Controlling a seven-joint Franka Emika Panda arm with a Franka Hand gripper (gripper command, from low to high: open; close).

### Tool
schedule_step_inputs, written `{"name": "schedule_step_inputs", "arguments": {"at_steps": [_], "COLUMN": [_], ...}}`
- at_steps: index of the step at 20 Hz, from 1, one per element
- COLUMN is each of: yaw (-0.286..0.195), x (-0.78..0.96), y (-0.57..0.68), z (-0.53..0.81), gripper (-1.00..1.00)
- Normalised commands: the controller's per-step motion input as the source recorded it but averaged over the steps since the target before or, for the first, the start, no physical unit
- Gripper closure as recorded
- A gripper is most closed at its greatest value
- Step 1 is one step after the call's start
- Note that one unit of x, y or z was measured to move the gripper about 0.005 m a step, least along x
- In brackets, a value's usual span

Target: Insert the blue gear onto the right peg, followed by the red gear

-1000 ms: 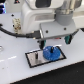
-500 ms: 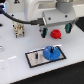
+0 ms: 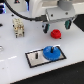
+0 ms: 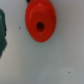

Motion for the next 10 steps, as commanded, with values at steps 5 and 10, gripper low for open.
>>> {"name": "schedule_step_inputs", "arguments": {"at_steps": [5, 10], "yaw": [0.0, 0.0], "x": [-0.11, -0.14], "y": [0.15, 0.08], "z": [-0.39, -0.39], "gripper": [-1.0, -1.0]}}
